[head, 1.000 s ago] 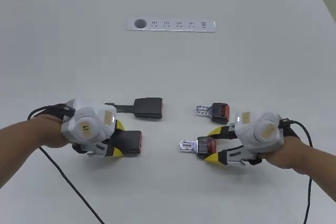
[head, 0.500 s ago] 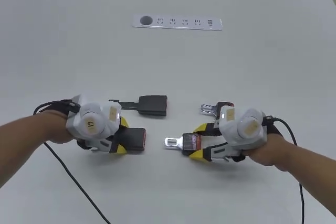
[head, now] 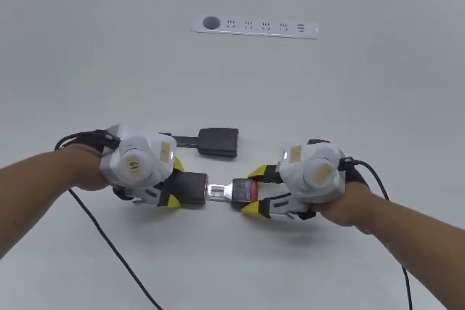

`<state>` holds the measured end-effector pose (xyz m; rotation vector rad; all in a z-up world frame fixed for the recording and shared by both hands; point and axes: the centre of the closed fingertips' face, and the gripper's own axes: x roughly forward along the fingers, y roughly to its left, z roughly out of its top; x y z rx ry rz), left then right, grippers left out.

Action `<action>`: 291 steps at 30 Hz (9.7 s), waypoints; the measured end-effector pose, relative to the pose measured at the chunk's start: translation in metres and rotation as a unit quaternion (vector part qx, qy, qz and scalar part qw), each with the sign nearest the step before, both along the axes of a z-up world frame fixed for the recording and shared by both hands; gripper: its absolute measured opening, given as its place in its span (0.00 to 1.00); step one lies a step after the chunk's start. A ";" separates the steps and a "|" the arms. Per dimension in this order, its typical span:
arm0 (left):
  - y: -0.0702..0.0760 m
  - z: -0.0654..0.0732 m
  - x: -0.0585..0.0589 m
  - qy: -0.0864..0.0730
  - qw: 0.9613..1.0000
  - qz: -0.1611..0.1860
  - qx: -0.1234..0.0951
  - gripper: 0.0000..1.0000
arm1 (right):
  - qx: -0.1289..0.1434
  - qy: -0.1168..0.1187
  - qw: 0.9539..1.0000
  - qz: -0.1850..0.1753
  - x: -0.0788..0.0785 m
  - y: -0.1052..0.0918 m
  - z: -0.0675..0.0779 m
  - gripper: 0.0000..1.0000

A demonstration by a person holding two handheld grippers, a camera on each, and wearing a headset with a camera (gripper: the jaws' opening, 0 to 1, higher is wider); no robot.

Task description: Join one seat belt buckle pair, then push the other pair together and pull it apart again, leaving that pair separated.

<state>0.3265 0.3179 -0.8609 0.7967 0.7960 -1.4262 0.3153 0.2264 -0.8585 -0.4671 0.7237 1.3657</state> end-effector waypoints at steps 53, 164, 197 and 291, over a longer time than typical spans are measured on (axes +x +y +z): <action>-0.001 -0.001 0.000 0.002 1.000 -0.011 0.011 0.34 | 0.006 0.006 1.000 -0.010 0.006 0.030 0.000 0.33; -0.047 0.010 0.091 -0.005 0.994 0.076 -0.081 0.50 | -0.005 0.024 0.994 -0.109 0.080 -0.136 0.008 0.58; -0.054 0.006 0.088 -0.007 0.998 -0.008 -0.069 0.34 | -0.009 -0.012 0.999 -0.039 0.087 -0.131 0.006 0.35; -0.053 0.005 0.088 0.005 0.999 -0.025 -0.039 0.33 | 0.003 0.006 1.000 -0.019 0.105 -0.014 0.000 0.34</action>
